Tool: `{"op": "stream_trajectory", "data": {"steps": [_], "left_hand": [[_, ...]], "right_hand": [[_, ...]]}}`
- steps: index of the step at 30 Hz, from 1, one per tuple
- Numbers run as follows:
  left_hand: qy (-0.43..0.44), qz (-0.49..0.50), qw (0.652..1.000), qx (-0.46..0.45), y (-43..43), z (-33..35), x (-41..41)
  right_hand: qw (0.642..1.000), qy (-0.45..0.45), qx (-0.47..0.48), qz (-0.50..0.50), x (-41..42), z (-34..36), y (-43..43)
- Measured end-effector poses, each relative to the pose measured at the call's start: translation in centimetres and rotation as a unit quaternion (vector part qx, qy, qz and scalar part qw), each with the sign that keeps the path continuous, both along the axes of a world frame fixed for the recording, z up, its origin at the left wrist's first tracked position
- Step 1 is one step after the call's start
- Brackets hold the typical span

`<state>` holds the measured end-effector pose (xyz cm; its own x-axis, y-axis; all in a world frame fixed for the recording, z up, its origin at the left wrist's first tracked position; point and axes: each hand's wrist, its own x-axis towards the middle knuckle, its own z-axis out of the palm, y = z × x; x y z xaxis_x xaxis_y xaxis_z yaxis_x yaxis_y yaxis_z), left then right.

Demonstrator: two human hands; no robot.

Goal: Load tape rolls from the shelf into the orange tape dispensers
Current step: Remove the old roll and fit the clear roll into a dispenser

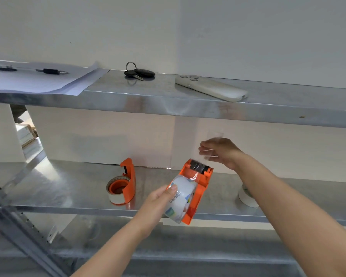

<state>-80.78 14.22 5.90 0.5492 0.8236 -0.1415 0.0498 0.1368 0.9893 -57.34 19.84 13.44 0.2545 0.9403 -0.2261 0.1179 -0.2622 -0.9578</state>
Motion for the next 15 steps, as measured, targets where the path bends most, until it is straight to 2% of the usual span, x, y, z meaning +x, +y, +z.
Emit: {"op": "stream_trajectory", "data": {"steps": [7, 11, 15], "left_hand": [[-0.043, 0.032, 0.999, -0.011, -0.3, 0.6, 0.3], [-0.044, 0.052, 0.997, -0.031, 0.0, 0.6, 0.4], [-0.063, 0.068, 0.994, -0.055, 0.0, 0.5, 0.8]], "right_hand": [[0.991, 0.098, -0.074, -0.047, 0.4, -3.2, -0.1], [0.961, 0.223, -0.121, -0.107, -0.3, -6.3, -0.9], [0.932, 0.307, -0.164, -0.106, -1.6, -8.3, -1.9]]}}
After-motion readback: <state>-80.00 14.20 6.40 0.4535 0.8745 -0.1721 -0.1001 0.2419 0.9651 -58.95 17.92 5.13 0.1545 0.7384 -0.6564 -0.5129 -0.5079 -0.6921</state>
